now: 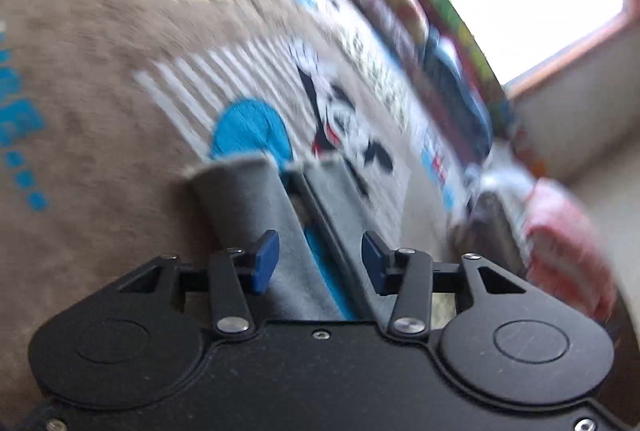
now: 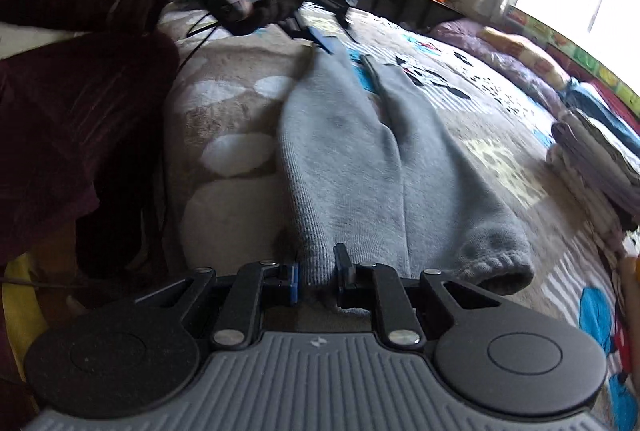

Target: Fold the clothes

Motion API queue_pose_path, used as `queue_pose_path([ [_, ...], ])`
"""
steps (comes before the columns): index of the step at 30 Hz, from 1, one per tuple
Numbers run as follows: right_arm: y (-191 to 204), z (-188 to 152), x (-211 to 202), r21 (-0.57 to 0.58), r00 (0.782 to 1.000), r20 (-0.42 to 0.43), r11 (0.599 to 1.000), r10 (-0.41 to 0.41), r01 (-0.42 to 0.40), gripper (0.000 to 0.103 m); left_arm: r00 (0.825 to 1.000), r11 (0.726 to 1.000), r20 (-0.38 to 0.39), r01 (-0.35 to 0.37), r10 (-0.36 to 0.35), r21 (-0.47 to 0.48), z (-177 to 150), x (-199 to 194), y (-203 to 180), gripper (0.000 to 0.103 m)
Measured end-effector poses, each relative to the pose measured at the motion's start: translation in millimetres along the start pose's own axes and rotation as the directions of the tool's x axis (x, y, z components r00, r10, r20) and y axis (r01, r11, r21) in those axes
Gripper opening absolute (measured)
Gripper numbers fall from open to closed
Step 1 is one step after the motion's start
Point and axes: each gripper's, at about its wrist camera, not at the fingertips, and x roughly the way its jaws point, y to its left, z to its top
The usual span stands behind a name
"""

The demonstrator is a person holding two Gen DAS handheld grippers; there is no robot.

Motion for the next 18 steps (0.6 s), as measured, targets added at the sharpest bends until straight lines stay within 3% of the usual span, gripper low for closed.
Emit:
queue_pose_path([
  [2,2.2,1.2,-4.7,-0.003,1.000,-0.018,1.000,0.000,0.000,0.024,0.998,0.999,0.063,-0.033,0.032,0.022,-1.5,-17.7,8.3,0.045],
  [4,2.7,2.3,-9.6,-0.001,0.999,-0.038,1.000,0.006,-0.006,0.031,0.996,0.997,0.063,-0.070,0.068,0.042,-1.3,-23.1,19.1,0.046],
  [7,-10.6,-0.3,-26.1,0.122,1.000,-0.008,0.992,0.009,-0.008,0.035,0.996,0.997,0.035,-0.082,0.082,0.013,-2.0,-20.7,40.6,0.046],
  [9,-24.1,-4.1,-35.6,0.241,1.000,0.022,0.970,-0.011,0.006,0.045,0.998,0.998,0.027,-0.063,0.062,0.001,-2.5,-13.8,48.5,0.046],
  [10,-34.7,-7.9,-38.1,0.329,0.998,0.038,0.944,-0.042,0.027,0.059,0.998,0.998,0.034,-0.056,0.056,0.005,-2.4,-9.0,48.9,0.046],
  [11,-46.5,-12.3,-38.0,0.422,0.996,0.052,0.906,-0.075,0.046,0.070,0.998,0.999,0.039,-0.049,0.048,0.011,-1.3,-3.0,47.8,0.046],
  [13,-71.4,-24.1,-31.9,0.611,0.987,0.082,0.789,-0.141,0.062,0.073,0.998,0.999,0.051,-0.034,0.033,0.014,1.2,8.5,45.1,0.046],
  [15,-92.8,-38.0,-21.4,0.764,0.976,0.099,0.643,-0.196,0.051,0.074,0.999,1.000,0.050,-0.013,0.013,0.010,3.8,16.3,41.1,0.046],
  [16,-99.9,-45.6,-16.9,0.815,0.970,0.109,0.578,-0.219,0.039,0.074,0.999,1.000,0.044,0.000,0.000,0.007,5.2,18.5,38.4,0.033],
  [17,-105.5,-53.6,-12.9,0.854,0.963,0.120,0.519,-0.240,0.023,0.074,0.999,1.000,0.037,0.013,-0.013,0.005,6.6,20.7,35.7,0.006],
  [18,-111.0,-61.6,-8.8,0.889,0.957,0.130,0.457,-0.261,0.004,0.074,0.999,1.000,0.031,0.026,-0.026,0.003,8.0,23.0,33.0,0.007],
])
